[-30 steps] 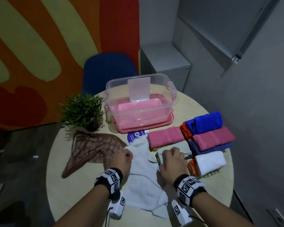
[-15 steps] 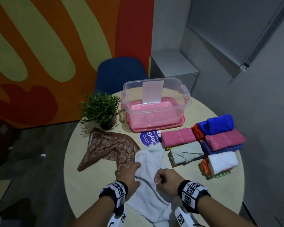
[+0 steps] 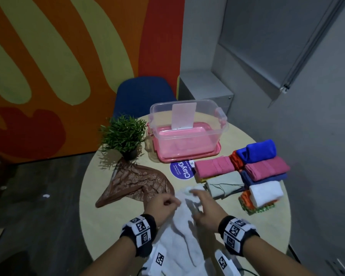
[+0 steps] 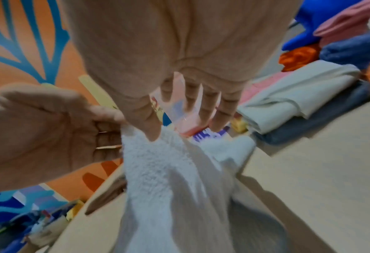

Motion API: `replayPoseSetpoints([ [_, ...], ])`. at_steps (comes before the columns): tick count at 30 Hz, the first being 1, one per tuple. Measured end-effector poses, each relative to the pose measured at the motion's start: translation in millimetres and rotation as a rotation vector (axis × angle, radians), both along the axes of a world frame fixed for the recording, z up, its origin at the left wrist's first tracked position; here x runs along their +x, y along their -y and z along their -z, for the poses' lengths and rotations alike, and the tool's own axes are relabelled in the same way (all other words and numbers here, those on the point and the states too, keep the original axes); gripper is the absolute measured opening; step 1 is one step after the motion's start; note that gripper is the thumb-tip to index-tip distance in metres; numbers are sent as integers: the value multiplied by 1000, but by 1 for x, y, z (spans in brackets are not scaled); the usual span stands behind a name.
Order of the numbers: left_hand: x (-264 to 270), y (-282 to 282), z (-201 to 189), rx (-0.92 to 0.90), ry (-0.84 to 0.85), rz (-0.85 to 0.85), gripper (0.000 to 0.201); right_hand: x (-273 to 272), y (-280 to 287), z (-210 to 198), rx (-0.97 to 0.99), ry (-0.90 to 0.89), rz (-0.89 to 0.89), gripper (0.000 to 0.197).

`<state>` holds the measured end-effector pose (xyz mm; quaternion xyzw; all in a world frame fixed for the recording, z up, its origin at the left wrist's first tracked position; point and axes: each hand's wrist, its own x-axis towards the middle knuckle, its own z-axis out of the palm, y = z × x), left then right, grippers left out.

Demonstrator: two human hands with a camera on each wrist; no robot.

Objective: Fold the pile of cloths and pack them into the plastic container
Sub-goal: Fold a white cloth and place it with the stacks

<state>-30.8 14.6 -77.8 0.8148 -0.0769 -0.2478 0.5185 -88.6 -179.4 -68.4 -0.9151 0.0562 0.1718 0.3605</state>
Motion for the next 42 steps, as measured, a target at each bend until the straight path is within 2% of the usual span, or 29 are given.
replayPoseSetpoints([
  [2,2,4,-27,-118,55,40,14,14,2,-20,48,125,-89,85],
  [3,3,6,-40,-159,95,78,14,21,1,-31,83,179,-160,85],
  [5,8,8,-64,-213,182,182,15,35,-2,-53,139,243,-270,70],
  [9,16,7,-109,-203,269,257,25,59,6,-100,170,223,-265,27],
  [10,17,6,-120,-158,292,259,32,62,10,-112,191,218,-270,20],
  [12,22,-1,-137,15,350,267,42,66,18,-138,192,289,-286,25],
  [14,26,-11,-152,219,400,254,35,68,25,-164,186,414,-293,28],
  [16,30,-21,-167,316,443,193,17,73,28,-185,162,512,-304,20],
  [17,32,-26,-177,368,481,156,15,77,29,-193,129,550,-305,15],
  [21,45,-42,-228,583,680,25,20,95,37,-218,-64,757,-243,18],
  [24,47,-56,-267,662,788,-89,31,105,42,-234,-82,977,-152,12],
  [27,41,-72,-287,705,869,-164,37,101,50,-243,-52,1102,-121,6],
  [29,32,-84,-280,713,870,-166,41,94,59,-232,-15,1054,-141,5],
  [31,20,-97,-251,728,790,-159,42,83,67,-205,10,910,-204,4],
  [35,-14,-116,-168,785,567,-88,30,51,69,-124,17,643,-342,11],
  [38,-41,-116,-100,796,451,-45,30,25,58,-64,-49,420,-446,21],
  [42,-76,-110,-18,915,232,5,45,-4,41,-3,-178,141,-573,36],
])
